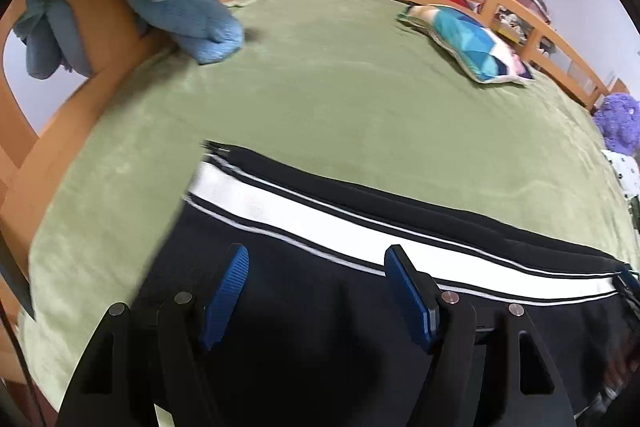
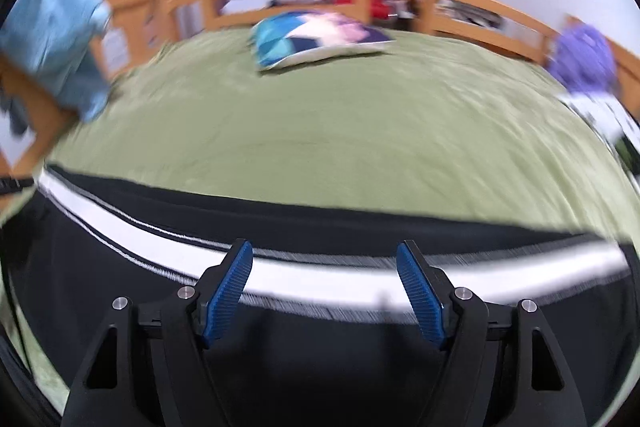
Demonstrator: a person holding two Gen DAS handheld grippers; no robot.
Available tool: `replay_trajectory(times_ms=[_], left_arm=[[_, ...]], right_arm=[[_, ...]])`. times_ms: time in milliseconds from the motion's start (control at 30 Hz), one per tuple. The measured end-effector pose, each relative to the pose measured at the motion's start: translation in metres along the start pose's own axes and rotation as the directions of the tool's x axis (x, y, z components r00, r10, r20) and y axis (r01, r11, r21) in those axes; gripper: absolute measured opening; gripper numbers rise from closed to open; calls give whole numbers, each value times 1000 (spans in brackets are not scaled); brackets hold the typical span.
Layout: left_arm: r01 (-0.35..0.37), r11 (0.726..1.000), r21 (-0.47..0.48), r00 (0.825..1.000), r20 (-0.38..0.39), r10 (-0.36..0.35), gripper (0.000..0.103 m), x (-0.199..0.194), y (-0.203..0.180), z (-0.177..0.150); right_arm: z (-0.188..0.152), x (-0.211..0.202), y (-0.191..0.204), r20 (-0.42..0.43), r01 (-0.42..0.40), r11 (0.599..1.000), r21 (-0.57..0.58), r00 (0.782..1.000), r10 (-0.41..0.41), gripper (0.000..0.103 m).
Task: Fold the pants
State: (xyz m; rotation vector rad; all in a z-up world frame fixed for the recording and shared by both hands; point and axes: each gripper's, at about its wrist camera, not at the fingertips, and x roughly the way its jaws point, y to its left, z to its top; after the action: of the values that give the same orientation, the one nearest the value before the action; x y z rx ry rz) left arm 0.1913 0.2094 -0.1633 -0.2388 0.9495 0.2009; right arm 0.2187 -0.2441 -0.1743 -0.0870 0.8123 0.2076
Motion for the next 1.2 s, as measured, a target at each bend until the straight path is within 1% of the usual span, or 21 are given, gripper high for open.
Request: replay_trajectory(times_ms=[100,167,233,300,400,467,500,533,567,600,633,700,733,800,867,967,1033,1133,1200], left_arm=[[42,999,0,999,17,-41,69,-4,-21,-11],[65,998,21,997,40,-66,69,-4,-31,-17],[65,996,56,997,49,-67,69,1,-40,-23],[55,994,91,997,47,-60,69,7,-47,-29],[45,992,121,998,34,-50,69,13,-52,-32],[67,991,114,997,28,-71,69,14,-50,-32],[85,991,103,996,27,-88,69,13,-48,-32],[95,991,94,995,29,-98,69,12,-46,-32],[103,991,85,994,32,-106,69,10,-45,-32],[108,991,80,993,35,-111,69,9,-44,-32],[114,990,77,992,37,-117,69,8,-43,-33],[126,990,69,991,41,-129,69,5,-41,-34],[131,989,66,990,43,-134,69,5,-39,-33],[137,989,60,989,47,-140,69,2,-38,-34],[150,987,53,987,56,-153,69,-2,-35,-34],[163,986,43,983,75,-166,69,-7,-31,-32],[161,986,36,983,86,-164,69,-10,-28,-32],[165,986,13,982,89,-165,69,-9,-22,-30],[160,987,0,984,85,-160,69,-8,-19,-30]], right_arm=[[13,35,19,-49,-30,995,-95,998,26,73],[17,53,24,-76,-50,991,-123,996,41,73],[18,72,30,-123,-81,987,-140,990,64,73],[13,87,35,-178,-127,980,-152,979,99,73],[7,87,38,-157,-126,977,-174,983,99,74],[8,90,31,-174,-153,978,-140,976,127,73],[8,91,29,-184,-166,978,-126,973,141,69],[9,91,28,-190,-182,975,-126,969,157,51],[10,91,27,-194,-203,970,-132,965,175,37],[11,90,28,-200,-213,967,-139,963,183,16],[12,89,29,-206,-211,967,-145,962,179,11],[12,87,33,-207,-216,965,-146,961,183,6],[12,85,35,-205,-206,966,-158,964,172,5],[15,78,37,-188,-198,967,-163,968,167,4],[20,65,33,-158,-205,969,-135,970,183,4],[36,49,27,-107,-213,971,-105,974,202,4],[47,43,28,-84,-201,972,-119,978,192,4],[56,50,29,-86,-194,975,-112,979,185,4],[51,72,30,-136,-179,978,-108,977,164,4]])
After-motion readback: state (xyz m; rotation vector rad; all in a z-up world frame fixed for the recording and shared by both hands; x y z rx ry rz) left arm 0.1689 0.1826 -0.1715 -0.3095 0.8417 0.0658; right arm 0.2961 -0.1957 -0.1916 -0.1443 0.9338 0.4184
